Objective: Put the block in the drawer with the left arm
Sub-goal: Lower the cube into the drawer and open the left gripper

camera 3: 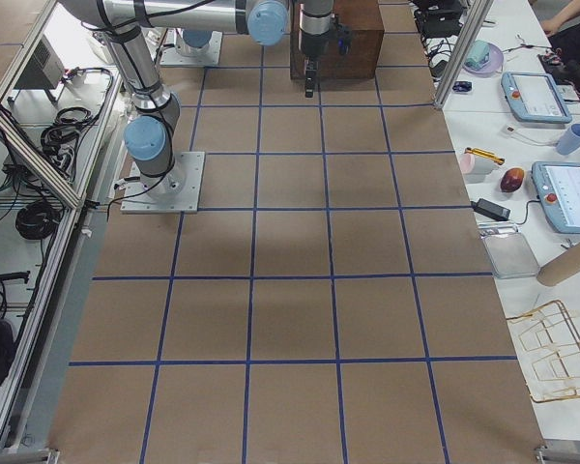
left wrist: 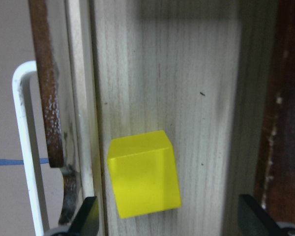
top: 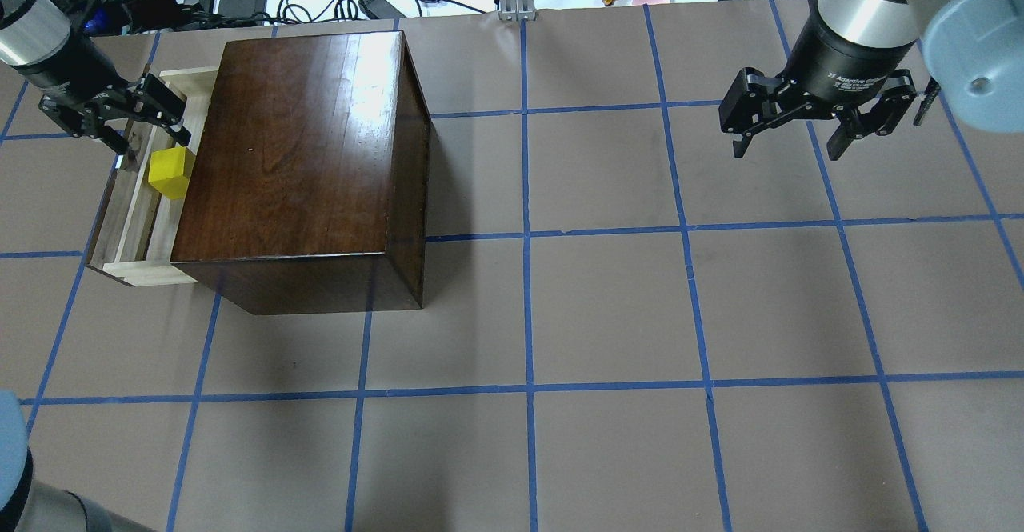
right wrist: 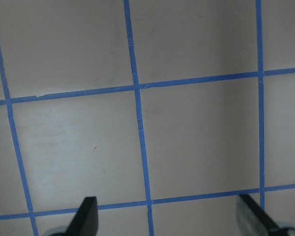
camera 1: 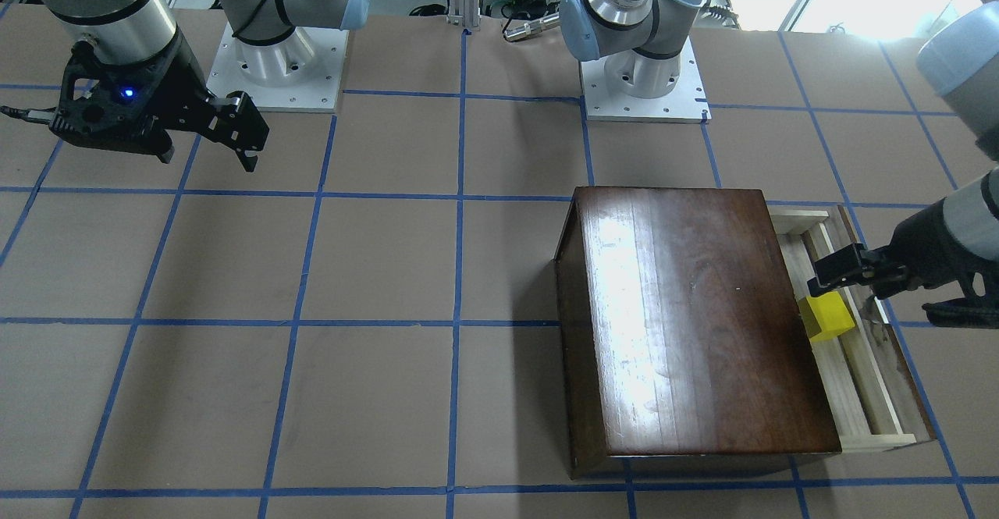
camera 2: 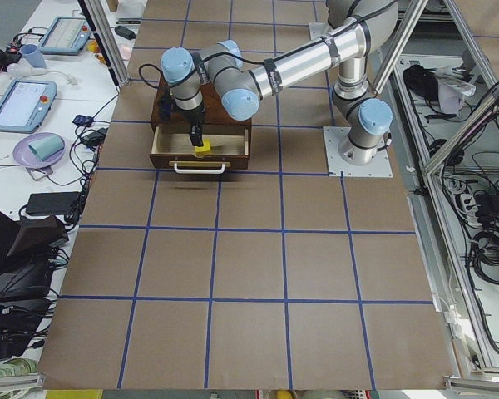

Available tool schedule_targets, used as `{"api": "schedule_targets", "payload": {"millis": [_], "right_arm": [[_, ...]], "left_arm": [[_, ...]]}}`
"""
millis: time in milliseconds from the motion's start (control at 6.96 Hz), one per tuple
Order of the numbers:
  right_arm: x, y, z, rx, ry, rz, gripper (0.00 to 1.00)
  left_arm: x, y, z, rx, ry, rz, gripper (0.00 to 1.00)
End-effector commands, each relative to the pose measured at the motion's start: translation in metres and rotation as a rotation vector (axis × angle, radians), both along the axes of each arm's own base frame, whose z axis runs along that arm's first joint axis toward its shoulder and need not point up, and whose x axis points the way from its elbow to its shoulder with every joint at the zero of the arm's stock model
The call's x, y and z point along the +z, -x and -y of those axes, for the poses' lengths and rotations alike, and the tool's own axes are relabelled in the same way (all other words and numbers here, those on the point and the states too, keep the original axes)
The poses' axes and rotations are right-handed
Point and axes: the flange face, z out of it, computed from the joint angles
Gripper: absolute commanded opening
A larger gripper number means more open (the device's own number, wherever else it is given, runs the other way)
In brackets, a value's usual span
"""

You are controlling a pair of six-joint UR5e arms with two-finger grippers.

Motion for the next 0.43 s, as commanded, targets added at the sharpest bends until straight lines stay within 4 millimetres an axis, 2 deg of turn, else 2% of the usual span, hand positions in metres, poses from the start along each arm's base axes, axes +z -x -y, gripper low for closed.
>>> {"api": "schedule_targets", "payload": {"millis": [0,144,287], "right_arm": [[0.0,0.0,0.0,0.0,0.0,0.0,1.0],[0.0,0.0,0.0,0.0,0.0,0.0,1.0],[0.0,0.0,0.0,0.0,0.0,0.0,1.0]], "left_arm": [[0.062,0.017,-0.033,0.005,-0.018,-0.005,1.0],[0.085,0.033,-0.051,0.033,-0.027,0.008,1.0],[0.098,0.048,-0.063,0.054,-0.042,0.016,1.0]]}}
